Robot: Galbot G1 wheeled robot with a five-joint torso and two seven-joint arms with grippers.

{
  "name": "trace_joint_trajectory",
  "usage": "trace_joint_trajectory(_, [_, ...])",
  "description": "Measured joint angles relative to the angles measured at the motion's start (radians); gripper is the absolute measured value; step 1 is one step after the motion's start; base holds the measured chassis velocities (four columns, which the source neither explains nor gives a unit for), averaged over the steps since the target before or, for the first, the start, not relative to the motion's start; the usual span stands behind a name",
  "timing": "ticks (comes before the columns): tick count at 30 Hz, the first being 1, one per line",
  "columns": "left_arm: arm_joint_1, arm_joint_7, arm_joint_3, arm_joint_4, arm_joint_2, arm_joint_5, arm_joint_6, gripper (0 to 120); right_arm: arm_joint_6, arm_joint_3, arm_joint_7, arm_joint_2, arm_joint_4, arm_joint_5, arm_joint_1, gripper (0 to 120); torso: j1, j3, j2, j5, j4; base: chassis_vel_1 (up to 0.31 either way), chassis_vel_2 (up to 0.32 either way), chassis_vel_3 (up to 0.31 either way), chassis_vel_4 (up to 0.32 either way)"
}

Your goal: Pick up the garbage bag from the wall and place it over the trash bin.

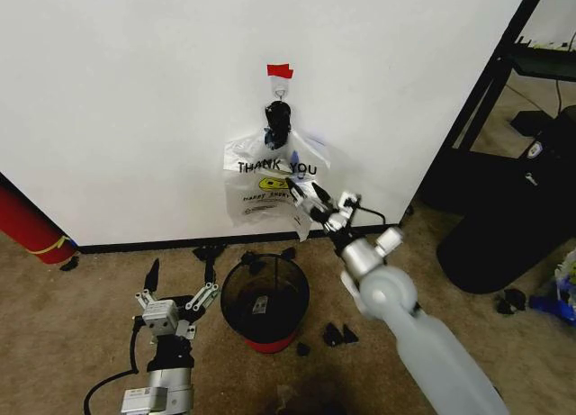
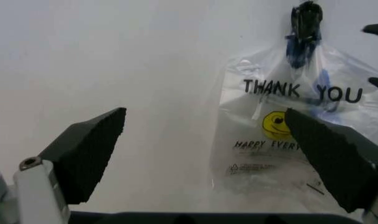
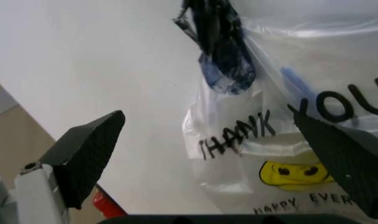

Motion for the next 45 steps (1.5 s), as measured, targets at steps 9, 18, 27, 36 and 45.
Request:
trace_joint_trajectory(9, [-0.013,0.000,0.005,0.026,-0.009,0.001,-0.002,100,0.001,-0.007,-0.019,0.118,-0.147,0.018,0.101,100,0.000,0.000,0.000,0.0002,0.0000,0.000,0.000,0.000,0.000])
trace_joint_trajectory(18, [-0.038,-0.001,0.014,0.056,0.000,-0.012,0.003,100,0.006,0.002,-0.041,0.199,-0.293,0.019,0.195,100,0.000,0.000,0.000,0.0003,-0.0001,0.000,0.000,0.000,0.000])
trace_joint_trajectory(27, [-0.048,-0.002,0.010,0.061,0.006,-0.028,0.004,100,0.011,0.000,-0.054,0.257,-0.357,-0.005,0.229,100,0.000,0.000,0.000,0.0003,-0.0001,0.000,0.000,0.000,0.000])
trace_joint_trajectory(36, [-0.048,-0.004,0.006,0.059,0.003,-0.039,0.005,100,0.021,0.001,-0.056,0.263,-0.390,-0.015,0.248,100,0.000,0.000,0.000,0.0003,-0.0001,0.000,0.000,0.000,0.000])
trace_joint_trajectory(45, [-0.047,-0.005,0.009,0.056,0.004,-0.043,0.004,100,0.022,0.006,-0.057,0.268,-0.387,-0.008,0.267,100,0.000,0.000,0.000,0.0003,0.0000,0.000,0.000,0.000,0.000])
